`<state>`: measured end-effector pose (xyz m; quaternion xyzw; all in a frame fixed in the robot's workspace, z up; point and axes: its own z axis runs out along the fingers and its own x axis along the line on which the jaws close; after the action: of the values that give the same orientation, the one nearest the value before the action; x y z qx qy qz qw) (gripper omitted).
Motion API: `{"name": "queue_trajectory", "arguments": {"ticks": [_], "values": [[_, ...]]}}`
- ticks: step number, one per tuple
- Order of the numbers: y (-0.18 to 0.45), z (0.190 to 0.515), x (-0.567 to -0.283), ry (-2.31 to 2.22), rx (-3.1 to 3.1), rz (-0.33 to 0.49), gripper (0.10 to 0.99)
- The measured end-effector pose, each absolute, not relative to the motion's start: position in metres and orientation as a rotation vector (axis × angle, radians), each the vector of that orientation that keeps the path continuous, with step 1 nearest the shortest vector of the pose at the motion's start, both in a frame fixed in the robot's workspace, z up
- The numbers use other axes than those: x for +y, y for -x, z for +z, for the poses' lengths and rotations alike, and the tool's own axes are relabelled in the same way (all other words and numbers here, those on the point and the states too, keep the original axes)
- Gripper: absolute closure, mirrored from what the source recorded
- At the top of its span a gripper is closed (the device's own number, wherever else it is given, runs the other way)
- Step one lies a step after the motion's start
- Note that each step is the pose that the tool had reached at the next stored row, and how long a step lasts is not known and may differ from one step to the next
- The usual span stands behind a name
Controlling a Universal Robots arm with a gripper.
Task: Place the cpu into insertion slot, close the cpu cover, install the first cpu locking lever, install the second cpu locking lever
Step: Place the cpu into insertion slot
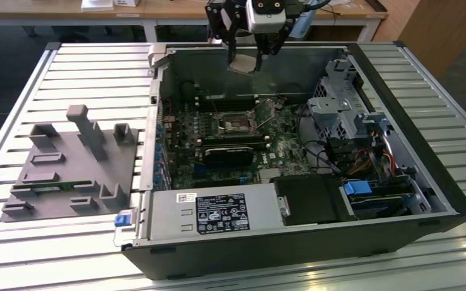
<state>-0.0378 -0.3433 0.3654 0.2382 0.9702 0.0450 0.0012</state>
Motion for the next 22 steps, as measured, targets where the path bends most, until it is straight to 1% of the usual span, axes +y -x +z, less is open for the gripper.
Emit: {"name": "queue_trajectory", "arguments": {"ticks": [22], "values": [[0.0378, 0.3641, -0.3432, -0.939, 2.986, 0.141, 0.545]]}}
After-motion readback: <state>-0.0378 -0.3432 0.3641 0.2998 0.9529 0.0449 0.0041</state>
